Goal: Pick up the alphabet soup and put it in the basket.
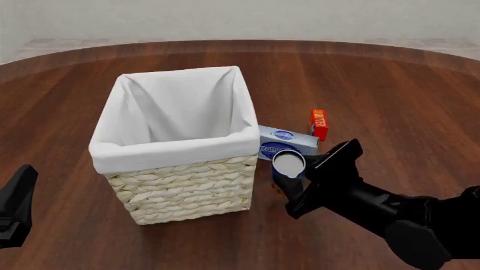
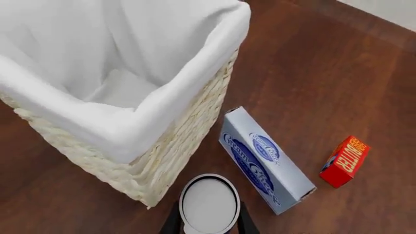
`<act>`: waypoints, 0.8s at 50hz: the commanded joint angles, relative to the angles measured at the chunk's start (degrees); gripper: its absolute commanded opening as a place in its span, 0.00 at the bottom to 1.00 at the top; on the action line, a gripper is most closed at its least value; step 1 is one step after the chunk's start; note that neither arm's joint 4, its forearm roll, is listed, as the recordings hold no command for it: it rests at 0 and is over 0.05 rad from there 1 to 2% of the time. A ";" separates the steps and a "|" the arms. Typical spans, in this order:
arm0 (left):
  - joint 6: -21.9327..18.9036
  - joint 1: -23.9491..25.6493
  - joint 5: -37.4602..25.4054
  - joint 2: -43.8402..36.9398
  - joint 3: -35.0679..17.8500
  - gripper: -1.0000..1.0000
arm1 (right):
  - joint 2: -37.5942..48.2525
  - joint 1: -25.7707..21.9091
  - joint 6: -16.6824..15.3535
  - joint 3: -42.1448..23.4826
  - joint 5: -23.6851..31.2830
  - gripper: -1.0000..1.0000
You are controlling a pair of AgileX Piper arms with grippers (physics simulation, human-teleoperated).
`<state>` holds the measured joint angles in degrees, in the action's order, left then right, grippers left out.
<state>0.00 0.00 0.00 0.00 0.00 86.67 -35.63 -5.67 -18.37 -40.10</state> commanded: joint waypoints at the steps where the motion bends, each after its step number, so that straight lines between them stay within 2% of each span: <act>1: 0.00 0.00 0.00 0.00 0.00 1.00 | -6.17 -0.22 0.20 0.02 4.41 0.00; 10: 0.00 0.00 0.00 0.00 0.00 1.00 | -9.84 -0.20 -0.98 -0.65 8.08 0.00; 40: 0.00 0.00 0.00 0.00 0.00 1.00 | -20.16 1.15 -3.98 -1.67 15.31 0.00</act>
<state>0.00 0.00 0.00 0.00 0.00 69.79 -34.90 -9.63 -18.98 -26.93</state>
